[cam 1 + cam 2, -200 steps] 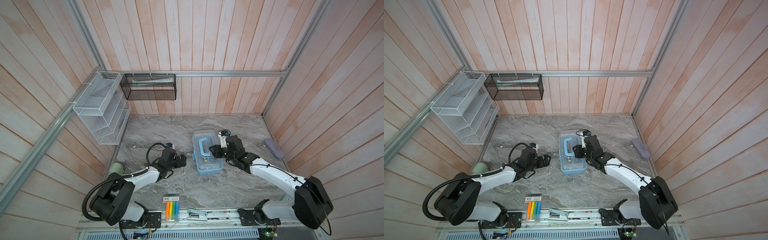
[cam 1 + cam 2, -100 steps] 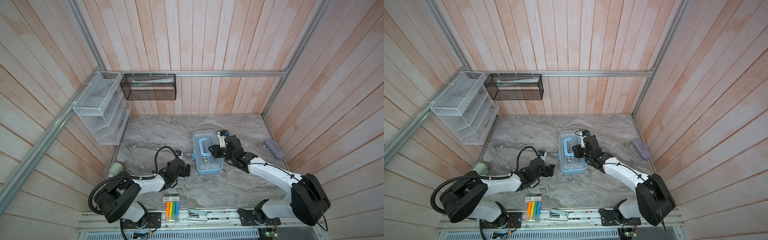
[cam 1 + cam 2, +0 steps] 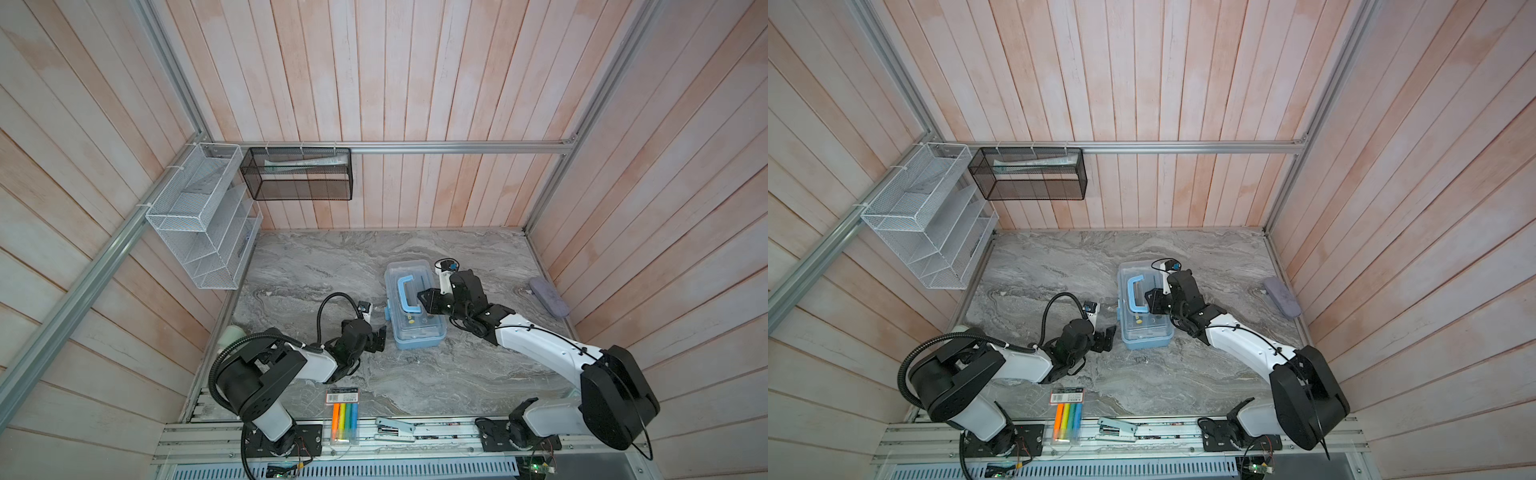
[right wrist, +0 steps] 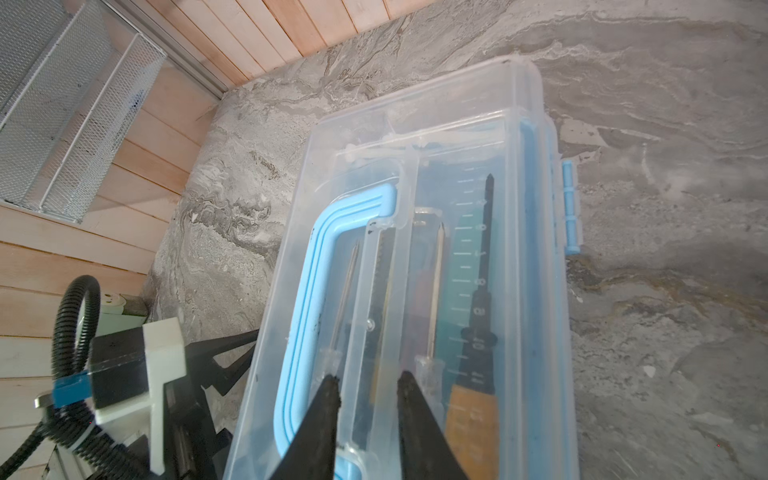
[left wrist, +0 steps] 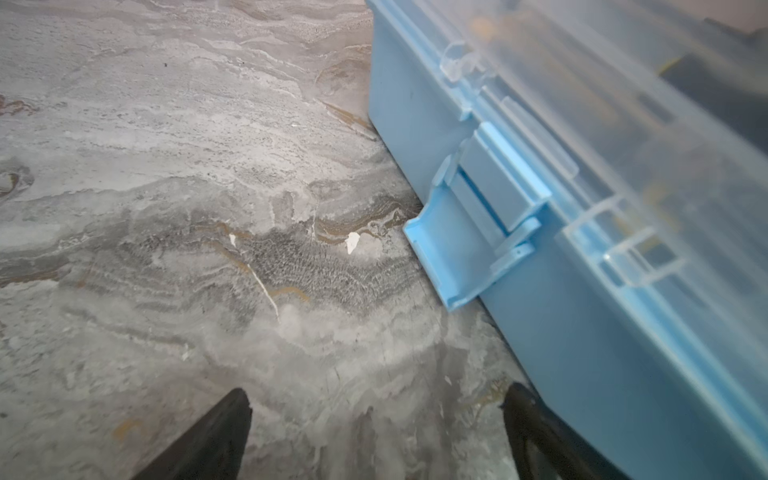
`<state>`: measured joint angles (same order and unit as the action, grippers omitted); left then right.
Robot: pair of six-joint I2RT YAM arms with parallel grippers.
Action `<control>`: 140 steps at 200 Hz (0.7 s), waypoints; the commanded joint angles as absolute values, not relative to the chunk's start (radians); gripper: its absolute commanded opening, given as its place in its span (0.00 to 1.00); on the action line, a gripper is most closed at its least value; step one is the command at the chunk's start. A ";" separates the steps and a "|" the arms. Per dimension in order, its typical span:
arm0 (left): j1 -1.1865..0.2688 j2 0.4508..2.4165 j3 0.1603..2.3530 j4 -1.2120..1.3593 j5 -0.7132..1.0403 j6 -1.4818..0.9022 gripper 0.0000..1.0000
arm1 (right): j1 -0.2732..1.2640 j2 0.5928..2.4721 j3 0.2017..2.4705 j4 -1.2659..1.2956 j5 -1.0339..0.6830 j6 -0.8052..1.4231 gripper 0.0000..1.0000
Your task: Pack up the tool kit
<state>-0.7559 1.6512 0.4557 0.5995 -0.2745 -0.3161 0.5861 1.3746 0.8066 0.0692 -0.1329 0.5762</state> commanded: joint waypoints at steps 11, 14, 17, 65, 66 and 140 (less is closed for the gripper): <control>-0.762 1.703 0.501 0.649 -0.288 -0.296 0.95 | 0.574 1.366 0.789 0.073 -0.135 0.580 0.27; -0.762 1.708 0.505 0.649 -0.288 -0.297 0.95 | 0.574 1.366 0.788 0.073 -0.136 0.580 0.27; -0.763 1.713 0.507 0.649 -0.289 -0.297 0.94 | 0.574 1.365 0.787 0.073 -0.137 0.580 0.27; -0.775 1.773 0.556 0.658 -0.285 -0.299 0.94 | 0.566 1.375 0.775 0.087 -0.153 0.586 0.27; -0.776 1.775 0.557 0.658 -0.286 -0.298 0.93 | 0.567 1.376 0.775 0.087 -0.152 0.586 0.27; -0.779 1.865 0.630 0.611 -0.345 -0.313 0.93 | 0.567 1.379 0.780 0.087 -0.151 0.589 0.26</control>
<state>-0.7719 1.8244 0.5987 0.6353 -0.3222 -0.3065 0.5724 1.3735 0.7898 0.1005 -0.1406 0.5766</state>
